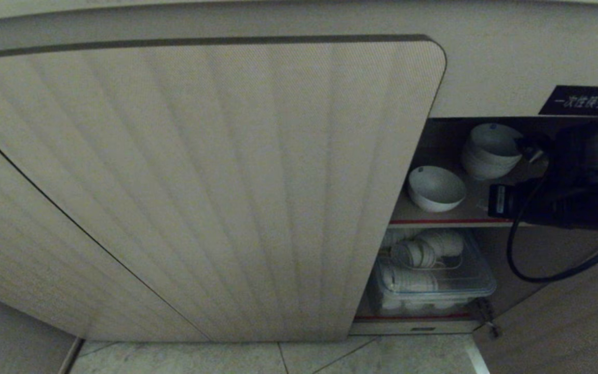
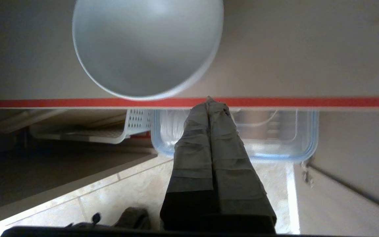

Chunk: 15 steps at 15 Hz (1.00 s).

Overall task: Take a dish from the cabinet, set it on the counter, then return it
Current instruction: Take the bowl from the cabinet

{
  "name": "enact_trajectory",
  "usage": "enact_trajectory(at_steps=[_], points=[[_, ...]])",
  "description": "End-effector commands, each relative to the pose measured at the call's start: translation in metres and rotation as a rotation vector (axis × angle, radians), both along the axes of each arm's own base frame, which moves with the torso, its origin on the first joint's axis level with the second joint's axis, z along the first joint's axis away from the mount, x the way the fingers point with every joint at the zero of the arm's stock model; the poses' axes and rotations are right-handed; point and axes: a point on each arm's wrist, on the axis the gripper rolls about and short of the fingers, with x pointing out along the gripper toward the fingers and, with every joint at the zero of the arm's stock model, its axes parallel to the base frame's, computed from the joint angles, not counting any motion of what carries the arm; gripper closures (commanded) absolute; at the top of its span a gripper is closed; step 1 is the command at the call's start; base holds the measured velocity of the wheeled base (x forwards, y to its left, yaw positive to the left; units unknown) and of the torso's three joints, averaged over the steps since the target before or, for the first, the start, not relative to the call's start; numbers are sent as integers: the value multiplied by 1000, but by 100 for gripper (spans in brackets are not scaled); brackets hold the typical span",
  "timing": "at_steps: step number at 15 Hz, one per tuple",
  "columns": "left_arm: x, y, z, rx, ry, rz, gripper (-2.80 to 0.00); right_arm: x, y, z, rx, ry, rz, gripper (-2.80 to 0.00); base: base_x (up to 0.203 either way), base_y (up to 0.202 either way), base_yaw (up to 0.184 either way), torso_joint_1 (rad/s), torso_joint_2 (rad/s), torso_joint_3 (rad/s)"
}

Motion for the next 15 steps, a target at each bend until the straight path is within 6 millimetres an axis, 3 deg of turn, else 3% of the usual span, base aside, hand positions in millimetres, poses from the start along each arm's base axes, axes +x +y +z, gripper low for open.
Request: enact_trajectory(at_steps=[1,15], points=[[0,0,0,0,0,0,0,0,0,2,-10,-15,8,0,0,0,0,0,0,0],[0,0,0,0,0,1,0,14,1,-4,-9,-124,9,0,0,0,0,0,0,0]])
